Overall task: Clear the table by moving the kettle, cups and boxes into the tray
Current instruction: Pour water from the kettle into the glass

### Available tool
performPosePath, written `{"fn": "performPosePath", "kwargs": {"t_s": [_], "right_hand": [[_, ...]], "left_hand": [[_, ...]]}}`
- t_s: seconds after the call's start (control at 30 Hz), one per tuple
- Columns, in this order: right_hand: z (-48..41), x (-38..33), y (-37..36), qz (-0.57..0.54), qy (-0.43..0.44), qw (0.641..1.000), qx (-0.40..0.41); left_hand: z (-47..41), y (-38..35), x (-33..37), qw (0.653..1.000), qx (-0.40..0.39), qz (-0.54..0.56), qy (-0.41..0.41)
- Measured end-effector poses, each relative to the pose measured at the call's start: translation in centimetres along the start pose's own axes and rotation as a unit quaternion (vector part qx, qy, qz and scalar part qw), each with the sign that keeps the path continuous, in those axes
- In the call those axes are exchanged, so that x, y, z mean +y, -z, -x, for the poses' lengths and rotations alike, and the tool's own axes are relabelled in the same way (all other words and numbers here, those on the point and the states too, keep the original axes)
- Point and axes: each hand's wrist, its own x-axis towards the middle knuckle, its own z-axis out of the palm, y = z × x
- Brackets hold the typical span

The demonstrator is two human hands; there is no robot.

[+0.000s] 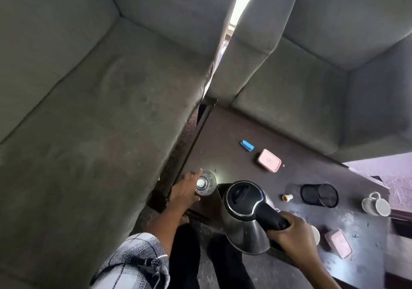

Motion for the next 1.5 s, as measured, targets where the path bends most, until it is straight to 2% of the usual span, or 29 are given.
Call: {"fn": "performPosePath", "kwargs": {"t_s": [0.1,0.23,0.5,1.5], "right_hand": [[-0.4,-0.5,-0.4,-0.008,0.0,1.0,0.002],[-0.3,-1.2,-0.9,0.004,0.016,1.0,-0.019],[0.1,-1.6,-1.7,0.039,0.0,0.999,-0.002],[0.1,-1.7,-2.2,0.077,-0.008,0.997,-0.005]], "left_hand": [[-0.6,-0.1,-0.5,0.999,0.013,-0.035,-0.01],[-1.0,-0.1,-0.6,0.999,0.018,-0.029,-0.005],[-1.3,-0.4,-0.9,0.998,0.048,-0.028,-0.011],[-1.4,-1.5,-0.5,0.998,0.054,0.037,0.02]]}}
